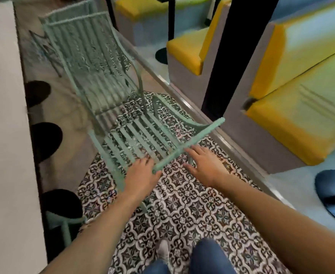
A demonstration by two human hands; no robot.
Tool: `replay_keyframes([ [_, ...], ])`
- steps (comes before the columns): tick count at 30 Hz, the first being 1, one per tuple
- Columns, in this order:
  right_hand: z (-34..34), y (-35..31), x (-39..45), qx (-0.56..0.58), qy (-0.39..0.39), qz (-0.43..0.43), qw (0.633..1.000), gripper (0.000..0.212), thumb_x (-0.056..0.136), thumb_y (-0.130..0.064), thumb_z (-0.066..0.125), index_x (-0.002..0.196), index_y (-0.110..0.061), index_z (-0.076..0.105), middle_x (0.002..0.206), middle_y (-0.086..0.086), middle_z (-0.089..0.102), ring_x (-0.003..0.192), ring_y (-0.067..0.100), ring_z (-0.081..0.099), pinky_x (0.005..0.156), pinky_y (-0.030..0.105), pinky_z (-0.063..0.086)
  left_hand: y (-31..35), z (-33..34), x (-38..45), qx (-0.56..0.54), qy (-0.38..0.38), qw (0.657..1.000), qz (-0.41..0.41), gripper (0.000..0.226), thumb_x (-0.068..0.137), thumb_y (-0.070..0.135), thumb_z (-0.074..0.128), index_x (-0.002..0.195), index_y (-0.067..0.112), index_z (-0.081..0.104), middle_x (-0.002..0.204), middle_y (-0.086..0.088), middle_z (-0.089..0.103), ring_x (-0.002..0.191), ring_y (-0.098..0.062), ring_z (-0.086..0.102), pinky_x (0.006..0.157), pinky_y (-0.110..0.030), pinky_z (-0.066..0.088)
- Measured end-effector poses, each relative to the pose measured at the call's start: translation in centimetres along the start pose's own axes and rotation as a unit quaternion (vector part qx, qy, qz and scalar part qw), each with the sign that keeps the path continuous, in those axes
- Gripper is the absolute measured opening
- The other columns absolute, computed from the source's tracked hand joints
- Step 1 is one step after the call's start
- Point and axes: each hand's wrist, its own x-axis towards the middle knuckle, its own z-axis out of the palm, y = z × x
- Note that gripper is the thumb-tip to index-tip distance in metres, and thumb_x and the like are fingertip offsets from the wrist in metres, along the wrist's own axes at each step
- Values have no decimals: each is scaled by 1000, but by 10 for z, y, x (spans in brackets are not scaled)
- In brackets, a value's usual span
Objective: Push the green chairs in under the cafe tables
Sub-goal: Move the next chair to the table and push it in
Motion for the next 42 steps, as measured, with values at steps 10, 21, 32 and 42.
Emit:
replay_keyframes([
  [10, 7, 123, 144, -86, -141, -179, 970, 69, 85, -73, 18, 131, -31, 49, 129, -9, 55, 124, 13, 47, 115, 40, 25, 13, 38, 56, -31, -118, 982, -143, 39, 89, 67, 39, 96, 31, 52, 85, 12, 53, 72, -6, 54, 56, -24, 43],
  [21, -5, 155, 184, -137, -194, -294, 926, 66, 83, -75, 15, 113, -30, 53, 108, -12, 61, 100, 10, 58, 100, 37, 40, 30, 42, 57, 3, -95, 978, -188, 42, 87, 71, 39, 86, 30, 51, 80, 13, 54, 73, -8, 55, 61, -25, 37],
  [32, -23, 161, 234, -167, -195, -335, 907, 65, 82, -74, 20, 123, -34, 52, 118, -14, 59, 115, 11, 51, 106, 36, 31, 69, 50, 67, -54, -47, 960, -270, 36, 90, 65, 43, 96, 31, 55, 72, 15, 51, 67, -5, 57, 62, -24, 46],
  [42, -38, 173, 330, -171, -227, -425, 859, 50, 88, -64, 34, 124, -34, 51, 118, -15, 60, 114, 11, 52, 106, 35, 30, 100, 54, 127, -110, -20, 931, -347, 55, 87, 67, 35, 128, 36, 52, 87, 19, 64, 55, 4, 55, 51, -12, 46],
])
